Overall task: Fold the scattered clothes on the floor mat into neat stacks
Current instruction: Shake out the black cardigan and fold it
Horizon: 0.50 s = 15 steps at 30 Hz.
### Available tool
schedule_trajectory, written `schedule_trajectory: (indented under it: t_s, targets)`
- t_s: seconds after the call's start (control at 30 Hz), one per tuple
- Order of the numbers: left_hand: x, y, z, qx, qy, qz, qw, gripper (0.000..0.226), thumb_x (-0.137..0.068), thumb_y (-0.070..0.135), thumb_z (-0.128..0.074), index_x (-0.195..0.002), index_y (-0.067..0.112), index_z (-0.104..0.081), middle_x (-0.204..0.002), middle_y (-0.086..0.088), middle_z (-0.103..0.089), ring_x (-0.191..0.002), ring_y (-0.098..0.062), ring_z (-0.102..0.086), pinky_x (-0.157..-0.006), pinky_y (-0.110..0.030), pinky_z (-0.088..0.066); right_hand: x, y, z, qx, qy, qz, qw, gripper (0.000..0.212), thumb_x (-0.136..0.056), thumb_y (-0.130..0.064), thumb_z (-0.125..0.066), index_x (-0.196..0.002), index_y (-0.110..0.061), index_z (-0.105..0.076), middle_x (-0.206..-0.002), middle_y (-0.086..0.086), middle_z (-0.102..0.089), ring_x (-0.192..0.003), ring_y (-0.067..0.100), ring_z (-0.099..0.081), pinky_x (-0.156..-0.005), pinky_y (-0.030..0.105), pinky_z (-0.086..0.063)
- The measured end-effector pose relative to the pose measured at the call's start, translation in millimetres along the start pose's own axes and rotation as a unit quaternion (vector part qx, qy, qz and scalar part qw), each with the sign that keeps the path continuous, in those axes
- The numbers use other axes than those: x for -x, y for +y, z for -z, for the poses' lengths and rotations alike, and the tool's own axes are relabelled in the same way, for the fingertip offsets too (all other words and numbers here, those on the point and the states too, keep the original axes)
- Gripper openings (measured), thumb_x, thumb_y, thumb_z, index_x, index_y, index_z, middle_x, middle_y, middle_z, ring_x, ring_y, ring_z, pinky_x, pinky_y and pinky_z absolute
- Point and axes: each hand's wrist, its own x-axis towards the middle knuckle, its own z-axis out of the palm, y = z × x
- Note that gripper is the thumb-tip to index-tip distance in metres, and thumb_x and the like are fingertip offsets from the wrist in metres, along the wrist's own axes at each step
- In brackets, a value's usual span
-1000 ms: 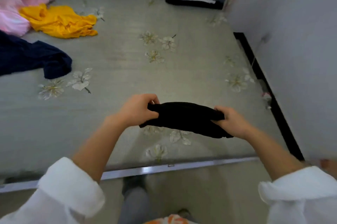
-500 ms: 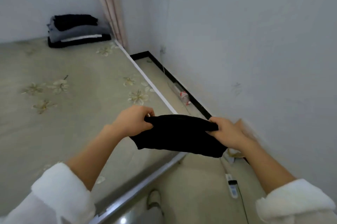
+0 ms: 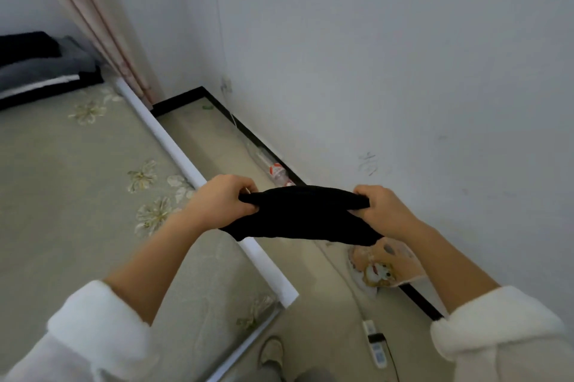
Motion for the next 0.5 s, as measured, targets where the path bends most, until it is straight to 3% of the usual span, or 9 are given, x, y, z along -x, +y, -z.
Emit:
schedule_trajectory:
  t_s: [0.13, 0.3, 0.5]
  targets:
    - [-66, 13, 12, 0.012, 0.008, 0.008, 1.000, 0.011, -0.079, 0.026, -0.066, -0.090, 0.025, -0.067, -0.082, 0.009, -0.067, -0.078, -0.012, -0.063, -0.074, -0.036, -0.054, -65, 14, 42, 0.016, -0.004, 0.008, 1.000, 0.028, -0.090, -0.013, -0.060, -0.065, -0.018, -0.048, -0.065, 0.002, -0.054, -0.059, 0.015, -0.049, -0.053, 0.026, -0.033]
    - [-140, 11, 14, 0.041, 0.033, 0.029, 0.998, 0.009, -0.079, 0.025, -0.066, -0.089, 0.025, -0.066, -0.080, 0.009, -0.067, -0.077, -0.011, -0.064, -0.072, -0.035, -0.055, -154, 29, 78, 0.043, -0.026, 0.034, 0.998, 0.031, -0.088, -0.014, -0.061, -0.062, -0.021, -0.046, -0.064, -0.002, -0.051, -0.059, 0.014, -0.048, -0.054, 0.026, -0.033]
    - [-216, 3, 15, 0.086, 0.096, 0.089, 0.988, 0.010, -0.080, 0.024, -0.067, -0.087, 0.032, -0.066, -0.079, 0.013, -0.066, -0.076, -0.006, -0.063, -0.070, -0.031, -0.055, -261, 36, 113, 0.052, -0.044, 0.104, 0.992, 0.015, -0.087, -0.013, -0.058, -0.073, -0.011, -0.055, -0.070, 0.006, -0.059, -0.067, 0.022, -0.057, -0.061, 0.033, -0.043]
